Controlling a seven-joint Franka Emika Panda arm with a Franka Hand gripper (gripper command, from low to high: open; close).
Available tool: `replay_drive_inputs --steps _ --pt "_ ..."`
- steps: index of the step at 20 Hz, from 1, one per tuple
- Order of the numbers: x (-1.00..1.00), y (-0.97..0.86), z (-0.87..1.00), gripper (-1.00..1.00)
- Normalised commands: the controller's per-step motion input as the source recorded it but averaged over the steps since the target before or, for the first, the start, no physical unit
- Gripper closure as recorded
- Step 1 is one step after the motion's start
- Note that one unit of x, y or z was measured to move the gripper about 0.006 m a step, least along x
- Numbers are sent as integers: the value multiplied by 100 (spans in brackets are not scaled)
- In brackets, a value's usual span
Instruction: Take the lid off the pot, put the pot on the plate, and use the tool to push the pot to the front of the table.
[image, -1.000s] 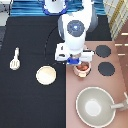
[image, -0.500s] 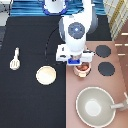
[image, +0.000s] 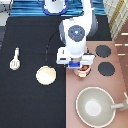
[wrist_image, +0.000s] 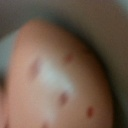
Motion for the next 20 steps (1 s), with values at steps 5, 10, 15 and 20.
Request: replay_drive_inputs --steps 5,10,15,20 --pt "11 6 54 100" --pt "-53 -37 73 100" --pt "-56 -52 75 100" --pt "-39 -87 71 100"
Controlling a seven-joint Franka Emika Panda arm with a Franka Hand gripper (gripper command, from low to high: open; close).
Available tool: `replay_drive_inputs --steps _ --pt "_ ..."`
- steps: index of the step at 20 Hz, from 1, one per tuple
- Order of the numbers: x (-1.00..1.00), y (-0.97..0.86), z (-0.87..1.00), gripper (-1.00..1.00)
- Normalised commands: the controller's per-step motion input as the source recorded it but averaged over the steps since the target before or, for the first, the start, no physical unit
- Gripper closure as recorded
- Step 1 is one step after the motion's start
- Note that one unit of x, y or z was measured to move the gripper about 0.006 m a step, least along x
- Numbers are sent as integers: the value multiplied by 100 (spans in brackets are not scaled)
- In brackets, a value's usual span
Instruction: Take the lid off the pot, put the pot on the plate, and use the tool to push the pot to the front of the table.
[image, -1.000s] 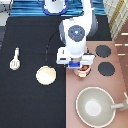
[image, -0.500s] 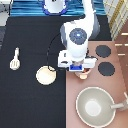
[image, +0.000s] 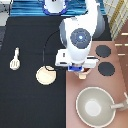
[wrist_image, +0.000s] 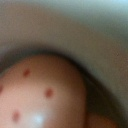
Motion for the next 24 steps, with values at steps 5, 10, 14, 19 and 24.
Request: replay_drive_inputs --steps 5,10,14,19,24 --pt "-32 -99 58 100" --pt "-26 -100 45 100" --pt "-35 -99 26 100" --pt "-51 -85 -1 100" --pt "-75 -60 -48 100"
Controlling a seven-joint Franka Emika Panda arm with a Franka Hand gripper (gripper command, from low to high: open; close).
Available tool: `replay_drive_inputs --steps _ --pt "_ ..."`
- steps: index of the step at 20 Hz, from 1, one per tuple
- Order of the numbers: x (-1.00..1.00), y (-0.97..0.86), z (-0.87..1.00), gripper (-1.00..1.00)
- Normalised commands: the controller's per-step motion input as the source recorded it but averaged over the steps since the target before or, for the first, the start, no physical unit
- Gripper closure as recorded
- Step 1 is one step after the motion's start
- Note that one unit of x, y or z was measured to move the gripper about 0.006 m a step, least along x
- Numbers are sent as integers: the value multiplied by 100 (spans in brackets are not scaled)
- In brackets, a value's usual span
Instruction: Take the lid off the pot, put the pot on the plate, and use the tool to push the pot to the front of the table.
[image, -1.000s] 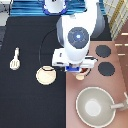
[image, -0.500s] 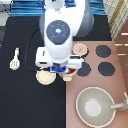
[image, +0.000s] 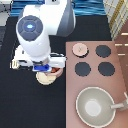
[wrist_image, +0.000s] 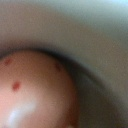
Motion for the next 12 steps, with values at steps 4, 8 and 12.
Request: replay_drive_inputs --steps 4,8,12 --pt "-84 -41 -71 100" --pt "-56 -43 -64 100" --pt "-45 -45 -60 100"
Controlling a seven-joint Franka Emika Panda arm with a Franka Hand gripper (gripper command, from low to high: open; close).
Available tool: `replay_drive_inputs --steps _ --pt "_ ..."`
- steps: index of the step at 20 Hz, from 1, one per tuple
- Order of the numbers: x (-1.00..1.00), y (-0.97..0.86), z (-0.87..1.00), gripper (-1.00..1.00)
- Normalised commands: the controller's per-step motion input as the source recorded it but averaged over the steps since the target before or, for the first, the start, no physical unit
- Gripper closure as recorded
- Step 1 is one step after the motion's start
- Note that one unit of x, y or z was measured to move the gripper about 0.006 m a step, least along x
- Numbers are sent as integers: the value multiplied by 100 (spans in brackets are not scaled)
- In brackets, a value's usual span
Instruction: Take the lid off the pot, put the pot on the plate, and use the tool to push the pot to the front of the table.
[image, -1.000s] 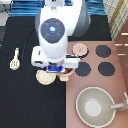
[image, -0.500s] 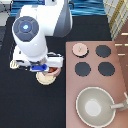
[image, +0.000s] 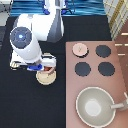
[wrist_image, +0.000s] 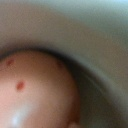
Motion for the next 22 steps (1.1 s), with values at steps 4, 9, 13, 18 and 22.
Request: replay_drive_inputs --steps 4,9,13,18,22 --pt "-24 -41 -55 100" --pt "0 -11 -35 100" --pt "8 2 -27 100" --pt "0 11 -24 100" --pt "1 1 -21 100"
